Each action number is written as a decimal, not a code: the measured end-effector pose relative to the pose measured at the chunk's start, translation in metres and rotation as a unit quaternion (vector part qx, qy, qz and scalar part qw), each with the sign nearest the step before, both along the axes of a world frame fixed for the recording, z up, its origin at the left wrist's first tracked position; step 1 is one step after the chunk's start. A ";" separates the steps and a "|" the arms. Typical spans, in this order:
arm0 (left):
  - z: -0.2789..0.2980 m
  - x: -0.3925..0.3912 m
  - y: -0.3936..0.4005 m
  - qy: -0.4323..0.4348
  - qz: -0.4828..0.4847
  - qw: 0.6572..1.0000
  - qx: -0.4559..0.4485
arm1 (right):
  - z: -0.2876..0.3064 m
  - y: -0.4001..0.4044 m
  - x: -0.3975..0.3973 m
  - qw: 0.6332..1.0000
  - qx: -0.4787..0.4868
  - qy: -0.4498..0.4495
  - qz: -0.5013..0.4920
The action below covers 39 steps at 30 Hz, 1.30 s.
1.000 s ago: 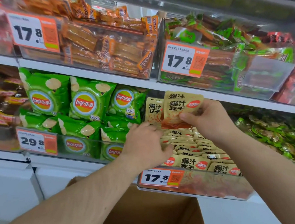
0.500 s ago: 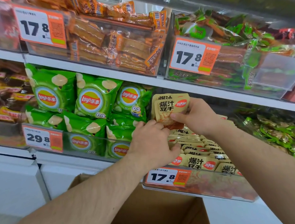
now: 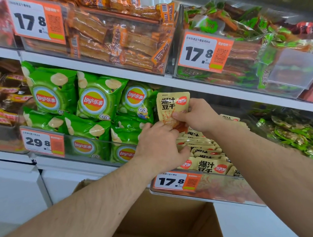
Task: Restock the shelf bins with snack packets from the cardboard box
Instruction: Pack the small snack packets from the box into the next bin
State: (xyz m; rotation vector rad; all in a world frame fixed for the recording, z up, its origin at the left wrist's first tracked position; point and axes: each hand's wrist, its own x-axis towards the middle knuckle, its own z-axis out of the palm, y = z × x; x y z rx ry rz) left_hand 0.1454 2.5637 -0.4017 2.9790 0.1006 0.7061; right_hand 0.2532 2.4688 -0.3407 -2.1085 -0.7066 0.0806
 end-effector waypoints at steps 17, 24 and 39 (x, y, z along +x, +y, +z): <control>-0.001 0.000 0.000 -0.007 -0.007 1.000 -0.003 | -0.021 0.002 -0.007 0.991 -0.054 -0.024 -0.122; -0.002 0.002 0.000 -0.013 -0.007 1.000 -0.005 | -0.024 0.004 -0.010 0.988 -0.079 -0.022 -0.128; -0.005 -0.089 0.039 -0.094 -0.095 0.983 -0.122 | -0.030 -0.004 -0.104 0.923 -0.008 -0.360 -0.133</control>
